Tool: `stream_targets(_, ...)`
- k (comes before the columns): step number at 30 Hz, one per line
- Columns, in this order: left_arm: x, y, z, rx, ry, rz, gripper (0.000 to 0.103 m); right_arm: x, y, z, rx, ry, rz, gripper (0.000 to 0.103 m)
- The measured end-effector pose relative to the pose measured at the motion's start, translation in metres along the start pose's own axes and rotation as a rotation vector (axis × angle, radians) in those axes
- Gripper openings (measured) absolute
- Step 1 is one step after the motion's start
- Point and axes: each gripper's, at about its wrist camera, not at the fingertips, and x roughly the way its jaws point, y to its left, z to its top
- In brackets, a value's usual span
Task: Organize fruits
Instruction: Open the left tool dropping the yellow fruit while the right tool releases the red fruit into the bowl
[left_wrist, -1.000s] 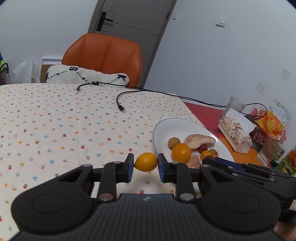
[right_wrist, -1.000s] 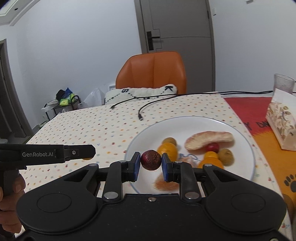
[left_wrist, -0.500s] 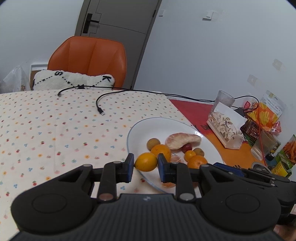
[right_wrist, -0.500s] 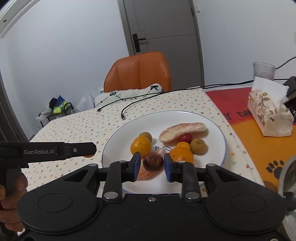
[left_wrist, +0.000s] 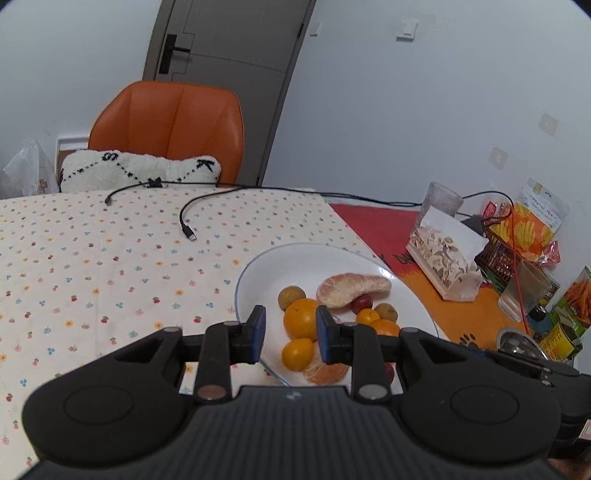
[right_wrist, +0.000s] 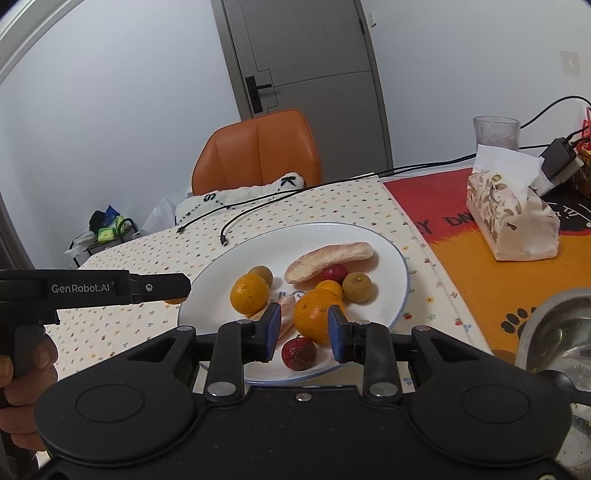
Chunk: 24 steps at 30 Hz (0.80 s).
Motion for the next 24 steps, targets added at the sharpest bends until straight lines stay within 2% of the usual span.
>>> stream_targets(6, -0.006, 0.002, -0.001, -0.003, 0.006, 0.005, 0.030, -0.004, 0.000, -0.001, 0.004, -0.003, 0.001, 0.029)
stream_targets(11, -0.015, 0.005, -0.005, 0.002, 0.012, 0.024, 0.040, -0.003, 0.002, -0.002, 0.005, -0.001, 0.008, 0.029)
stream_targets(21, -0.036, 0.024, -0.009, -0.017, -0.003, 0.068, 0.049, -0.008, 0.015, -0.004, -0.006, 0.009, 0.036, 0.031)
stream_targets(24, -0.043, 0.028, -0.011, -0.024, -0.002, 0.085, 0.056, -0.009, 0.022, -0.005, -0.012, 0.009, 0.044, 0.034)
